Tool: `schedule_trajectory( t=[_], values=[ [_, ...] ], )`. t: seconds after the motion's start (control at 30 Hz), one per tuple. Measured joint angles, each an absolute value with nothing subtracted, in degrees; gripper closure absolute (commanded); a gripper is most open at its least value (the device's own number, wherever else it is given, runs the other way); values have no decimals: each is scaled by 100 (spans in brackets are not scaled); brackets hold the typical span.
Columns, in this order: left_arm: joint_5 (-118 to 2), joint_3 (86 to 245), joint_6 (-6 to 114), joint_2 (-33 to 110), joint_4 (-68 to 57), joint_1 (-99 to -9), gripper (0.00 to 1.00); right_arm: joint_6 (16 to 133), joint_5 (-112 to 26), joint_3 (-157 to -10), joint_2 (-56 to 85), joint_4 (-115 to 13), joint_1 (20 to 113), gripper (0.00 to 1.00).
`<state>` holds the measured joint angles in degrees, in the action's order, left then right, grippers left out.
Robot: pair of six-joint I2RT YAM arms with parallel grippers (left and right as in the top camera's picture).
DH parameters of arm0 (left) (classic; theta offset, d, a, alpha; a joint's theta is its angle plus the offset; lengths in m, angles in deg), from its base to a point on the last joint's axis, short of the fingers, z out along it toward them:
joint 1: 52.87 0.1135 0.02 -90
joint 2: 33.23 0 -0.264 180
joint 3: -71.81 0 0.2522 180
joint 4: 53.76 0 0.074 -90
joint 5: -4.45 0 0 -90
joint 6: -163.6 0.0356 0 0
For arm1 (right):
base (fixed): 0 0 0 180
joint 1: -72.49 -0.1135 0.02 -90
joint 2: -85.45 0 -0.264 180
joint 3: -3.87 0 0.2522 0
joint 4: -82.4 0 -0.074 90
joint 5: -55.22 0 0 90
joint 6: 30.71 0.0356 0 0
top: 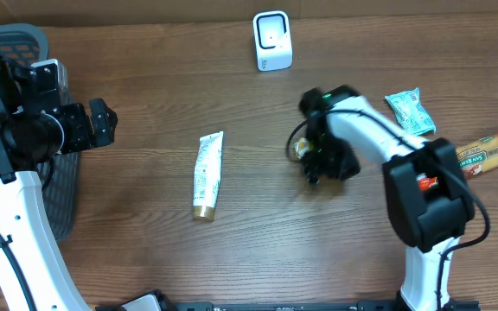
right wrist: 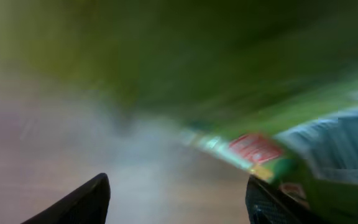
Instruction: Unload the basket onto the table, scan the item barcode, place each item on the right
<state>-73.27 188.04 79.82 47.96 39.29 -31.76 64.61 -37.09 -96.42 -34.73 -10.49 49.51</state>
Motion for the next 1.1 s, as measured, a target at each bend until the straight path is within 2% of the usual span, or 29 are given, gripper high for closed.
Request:
schedule_trajectory(
  t=[0.3,0.5,0.63,0.7,0.9,1.03,1.1],
  values=[
    [-7327,18804,7982,4796,3929,-3176,0,6601,-3707,-9637,-3473,-2588,6042,26],
    [-7327,18804,7982,4796,3929,-3176,0,6616,-4459,-9705,-3473,-2431,6547,30],
    [-7327,18804,7982,4796,3929,-3176,1,6872,-5123,-9926,-3438,-2387,6590,28],
    [-7327,18804,7982,4796,3929,-3176,0,7213,-5359,-9985,-3322,-2459,6545,27],
    [-7327,18804,7982,4796,3929,-3176,0,8909,-5521,-10028,-2916,-3097,6298,10],
    [-7327,18804,7982,4796,3929,-3176,1,10184,-4837,-10022,-2918,-3283,5924,1],
    [-7327,18804,7982,4796,3929,-3176,1,10721,-4404,-10022,-2953,-3288,5681,1]
  ],
)
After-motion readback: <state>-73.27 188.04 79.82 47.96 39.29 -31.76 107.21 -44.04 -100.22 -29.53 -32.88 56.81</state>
